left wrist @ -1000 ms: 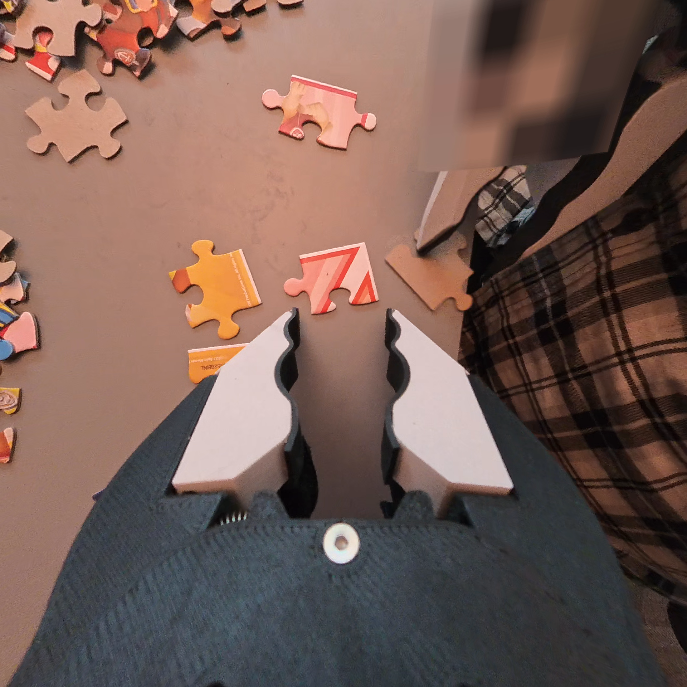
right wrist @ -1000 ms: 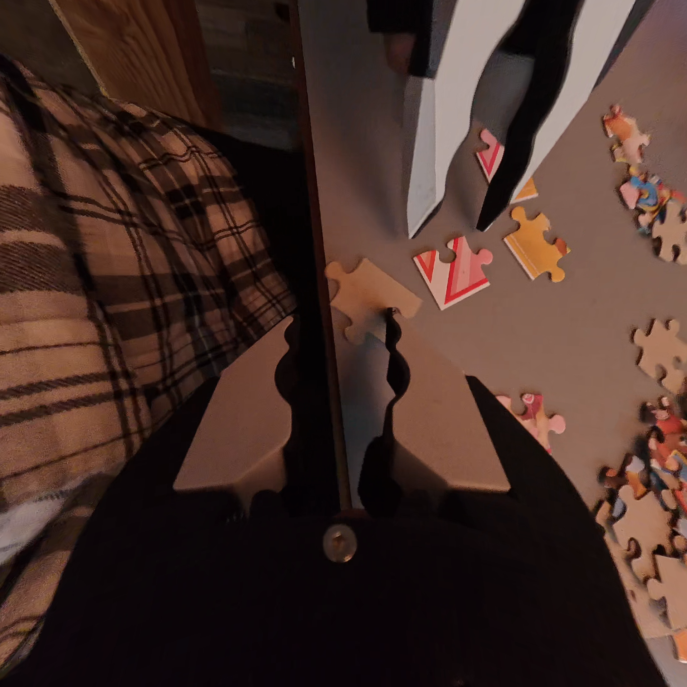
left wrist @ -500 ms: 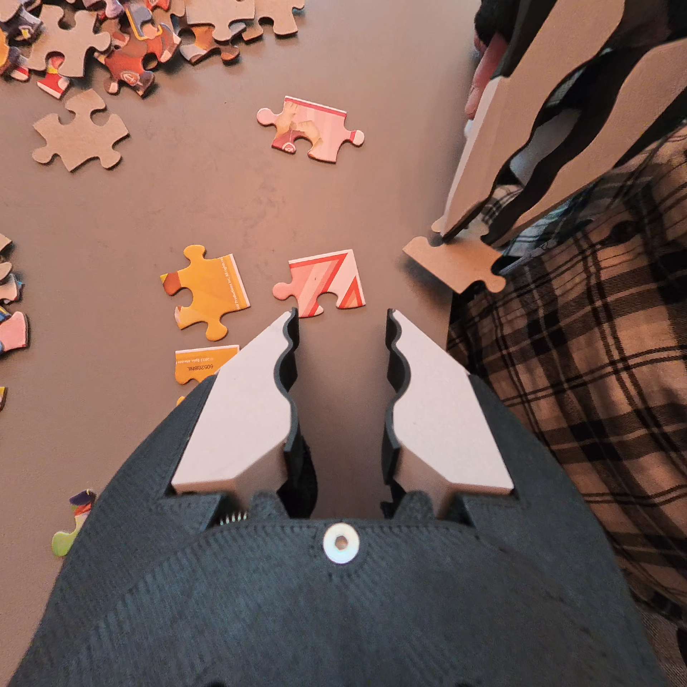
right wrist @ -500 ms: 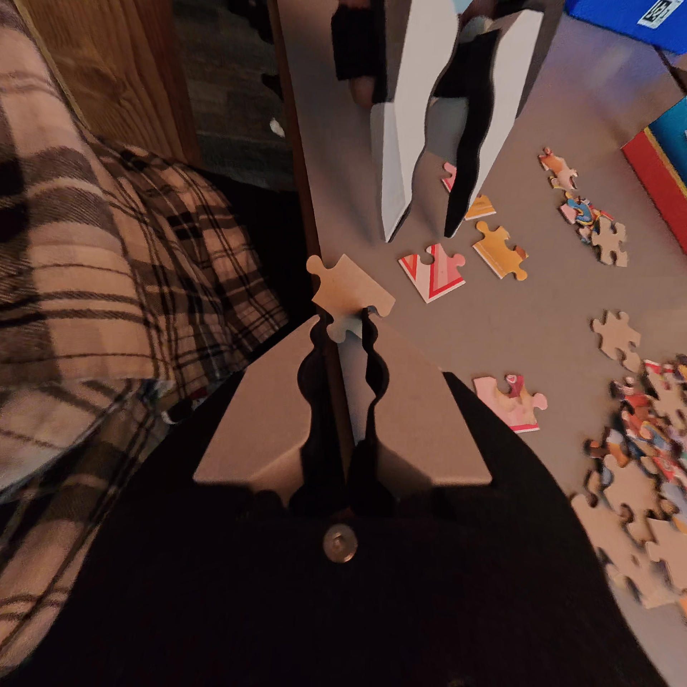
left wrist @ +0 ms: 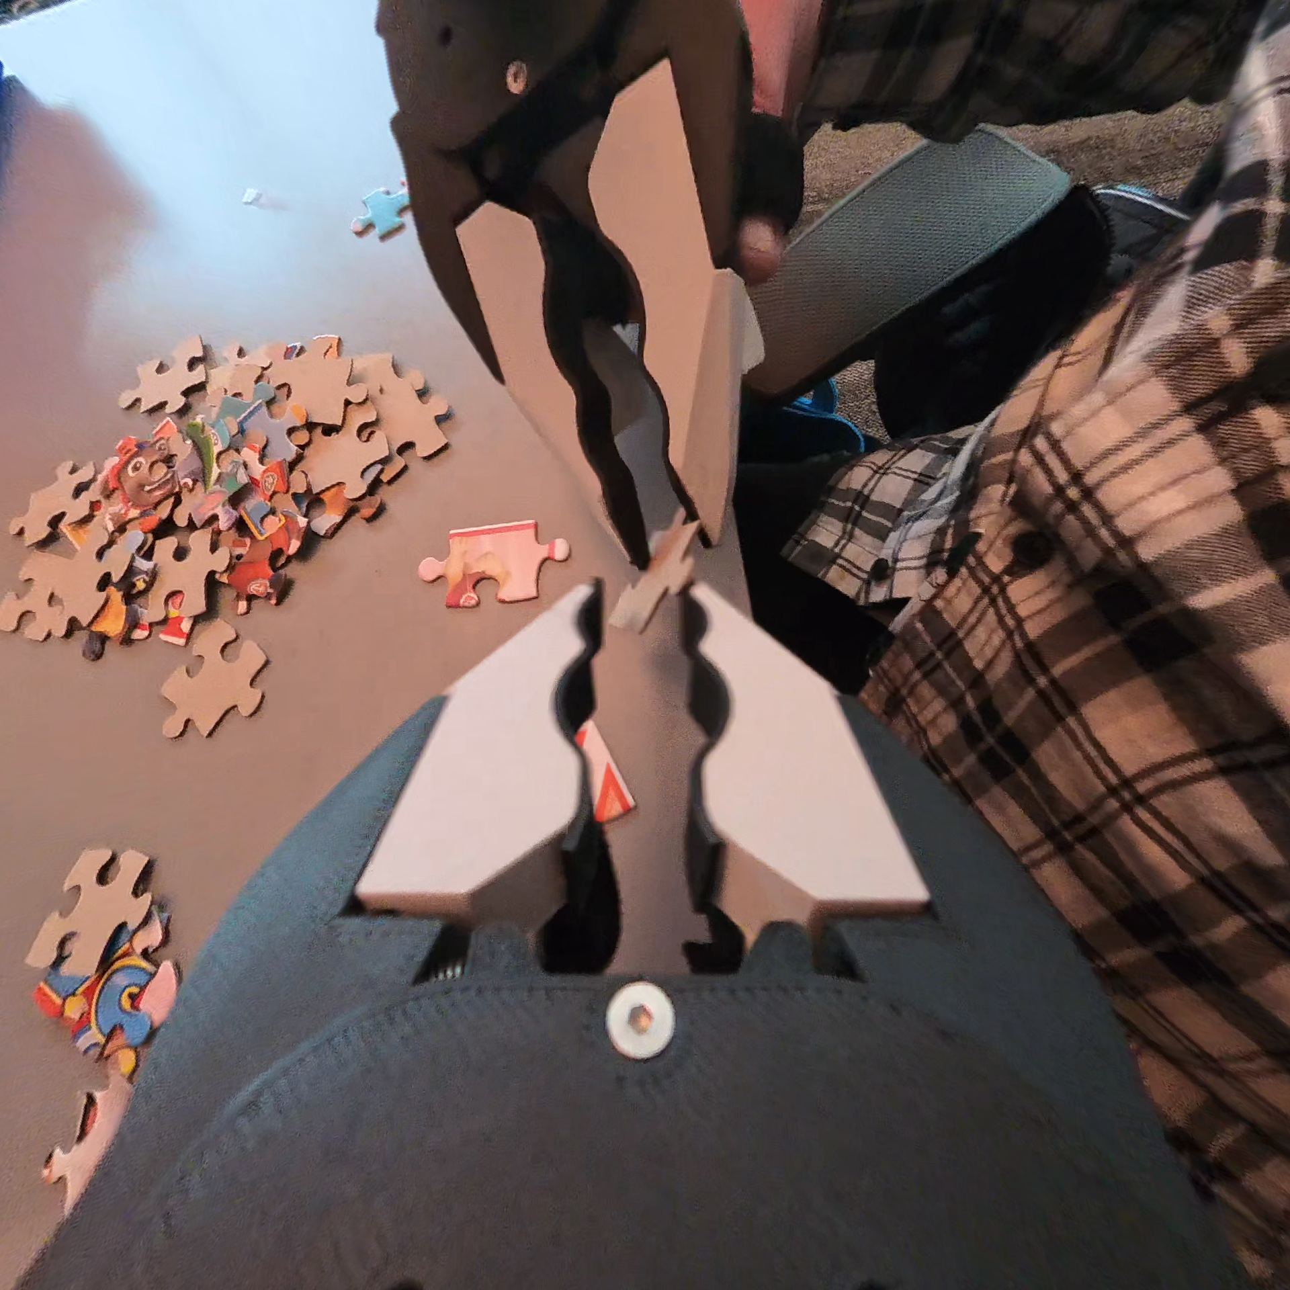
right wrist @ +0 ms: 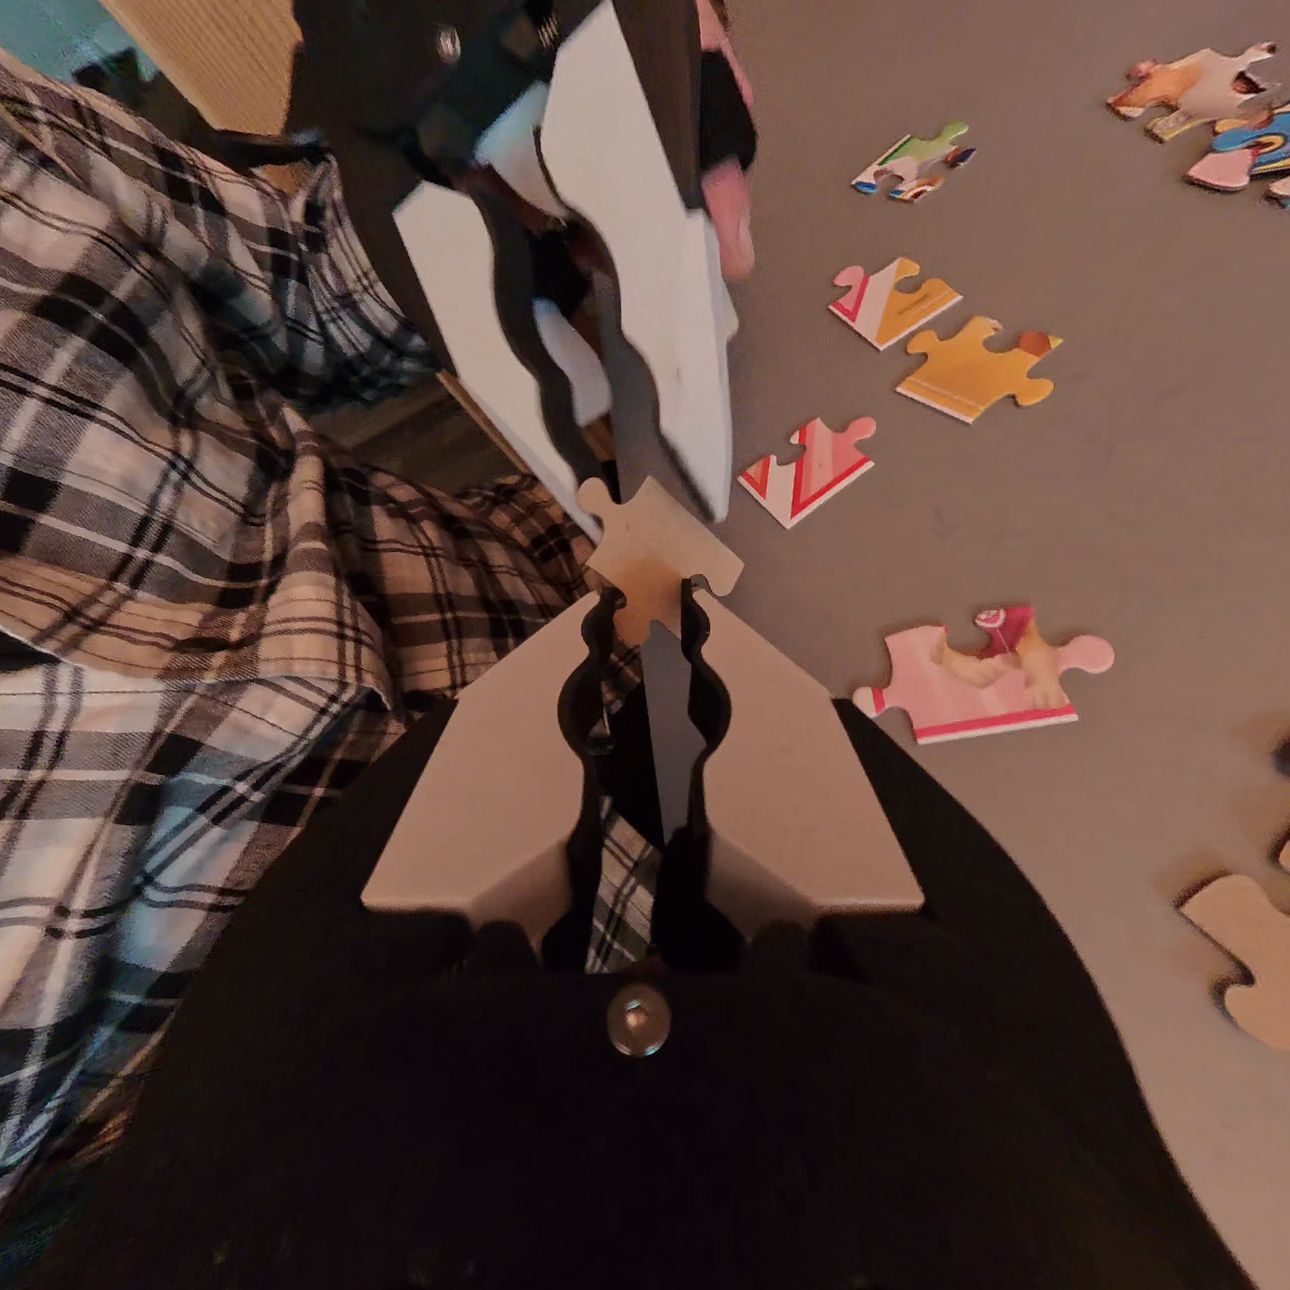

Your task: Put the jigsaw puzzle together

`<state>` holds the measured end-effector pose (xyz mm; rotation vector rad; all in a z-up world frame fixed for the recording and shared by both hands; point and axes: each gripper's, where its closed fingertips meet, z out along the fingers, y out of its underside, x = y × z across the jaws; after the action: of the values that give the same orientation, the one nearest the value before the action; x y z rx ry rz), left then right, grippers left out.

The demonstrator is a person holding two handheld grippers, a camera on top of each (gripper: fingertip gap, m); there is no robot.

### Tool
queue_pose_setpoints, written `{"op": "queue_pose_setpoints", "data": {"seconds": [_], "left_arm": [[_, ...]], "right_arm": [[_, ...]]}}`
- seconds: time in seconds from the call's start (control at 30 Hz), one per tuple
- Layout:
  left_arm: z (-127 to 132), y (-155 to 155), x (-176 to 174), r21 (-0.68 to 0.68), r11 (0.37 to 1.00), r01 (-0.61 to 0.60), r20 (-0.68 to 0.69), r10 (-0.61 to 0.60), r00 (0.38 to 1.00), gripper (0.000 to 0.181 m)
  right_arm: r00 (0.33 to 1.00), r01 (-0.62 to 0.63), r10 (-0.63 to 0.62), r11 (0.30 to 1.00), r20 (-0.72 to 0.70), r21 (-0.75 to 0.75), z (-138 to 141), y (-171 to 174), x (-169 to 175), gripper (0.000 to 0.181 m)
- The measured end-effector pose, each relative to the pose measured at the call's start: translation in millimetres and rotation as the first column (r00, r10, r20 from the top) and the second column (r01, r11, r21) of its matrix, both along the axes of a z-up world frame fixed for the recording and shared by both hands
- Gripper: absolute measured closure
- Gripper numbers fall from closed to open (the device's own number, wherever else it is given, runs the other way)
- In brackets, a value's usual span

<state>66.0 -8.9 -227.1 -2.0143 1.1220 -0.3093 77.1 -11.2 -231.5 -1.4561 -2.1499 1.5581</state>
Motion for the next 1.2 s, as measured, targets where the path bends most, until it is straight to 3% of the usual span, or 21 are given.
{"op": "queue_pose_setpoints", "data": {"seconds": [0.07, 0.17, 0.27, 0.37, 0.43, 0.53, 0.63, 0.77, 0.97, 1.1, 1.2], "left_arm": [[1, 5, 3, -0.038, 0.999, -0.017, 0.079, 0.02, 0.997, 0.18], [10, 17, -4, -0.136, 0.986, -0.097, 0.303, 0.135, 0.943, 0.18], [20, 23, -10, -0.239, 0.966, -0.097, 0.513, 0.211, 0.832, 0.18], [25, 25, -9, -0.289, 0.956, -0.052, 0.609, 0.226, 0.761, 0.18], [25, 26, -9, -0.3, 0.953, -0.046, 0.625, 0.233, 0.745, 0.178], [23, 30, -16, -0.28, 0.954, -0.109, 0.578, 0.258, 0.774, 0.16], [8, 25, -27, -0.263, 0.946, -0.19, 0.43, 0.291, 0.855, 0.153], [-18, 12, -48, -0.252, 0.918, -0.307, 0.199, 0.36, 0.912, 0.149], [-42, -1, -50, -0.302, 0.897, -0.324, 0.089, 0.365, 0.927, 0.145], [-44, 3, -51, -0.284, 0.897, -0.338, 0.052, 0.366, 0.929, 0.143], [-44, 3, -54, -0.272, 0.895, -0.354, 0.03, 0.375, 0.927, 0.141]], "right_arm": [[1.0, 0.01, -0.01, 1.0, -0.013, -0.028, 7, 6, -7, 0.17], [0.995, 0.068, -0.071, 0.996, -0.074, -0.05, 21, 21, -16, 0.167], [0.986, 0.106, -0.108, 0.994, -0.128, -0.02, 29, 29, -21, 0.167], [0.981, 0.124, -0.125, 0.992, -0.149, -0.015, 32, 31, -26, 0.175], [0.983, 0.118, -0.124, 0.992, -0.139, -0.048, 34, 31, -25, 0.181], [0.985, 0.133, -0.139, 0.989, -0.105, -0.066, 32, 41, -19, 0.181], [0.987, 0.152, -0.154, 0.988, -0.052, -0.037, 30, 59, -1, 0.181], [0.985, 0.138, -0.146, 0.987, 0.093, 0.086, 11, 84, 35, 0.181], [0.94, -0.038, -0.019, 0.987, 0.341, 0.158, -26, 99, 63, 0.181], [0.923, -0.063, -0.046, 0.961, 0.383, 0.268, -39, 118, 46, 0.168], [0.928, -0.017, -0.118, 0.935, 0.353, 0.355, -32, 134, 39, 0.156]]}}
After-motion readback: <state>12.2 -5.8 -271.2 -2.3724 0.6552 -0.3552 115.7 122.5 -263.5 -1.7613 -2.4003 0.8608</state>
